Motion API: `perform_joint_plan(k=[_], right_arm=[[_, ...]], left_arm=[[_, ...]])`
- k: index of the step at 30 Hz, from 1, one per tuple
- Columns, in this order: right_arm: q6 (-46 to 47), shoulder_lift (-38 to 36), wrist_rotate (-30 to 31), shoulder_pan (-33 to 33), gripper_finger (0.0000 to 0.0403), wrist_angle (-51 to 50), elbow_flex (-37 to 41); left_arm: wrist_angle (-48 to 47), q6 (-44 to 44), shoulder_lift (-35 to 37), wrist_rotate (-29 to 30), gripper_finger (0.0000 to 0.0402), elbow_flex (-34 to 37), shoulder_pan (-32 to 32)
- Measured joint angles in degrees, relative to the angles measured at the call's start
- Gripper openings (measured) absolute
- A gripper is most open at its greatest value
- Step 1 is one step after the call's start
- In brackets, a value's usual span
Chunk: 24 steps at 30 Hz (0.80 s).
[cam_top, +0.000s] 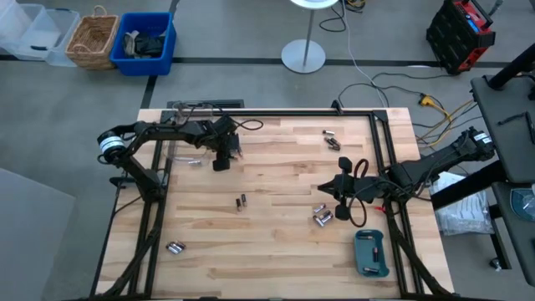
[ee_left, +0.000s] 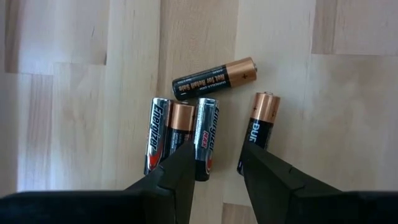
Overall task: Sort batteries
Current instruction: Put the silver and black battery into the transparent bin
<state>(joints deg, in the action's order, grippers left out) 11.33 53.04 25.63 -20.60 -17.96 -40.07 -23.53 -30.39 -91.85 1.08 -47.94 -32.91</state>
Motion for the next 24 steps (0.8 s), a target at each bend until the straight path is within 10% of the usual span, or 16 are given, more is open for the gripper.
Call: perform_joint_plan(k=[24], right_arm=[[0.0, 0.0, 0.0, 0.0, 0.0013, 0.0, 0.0]], left_arm=[[0.4, -0.2, 0.0, -0.2, 0.0113, 0.1, 0.0]])
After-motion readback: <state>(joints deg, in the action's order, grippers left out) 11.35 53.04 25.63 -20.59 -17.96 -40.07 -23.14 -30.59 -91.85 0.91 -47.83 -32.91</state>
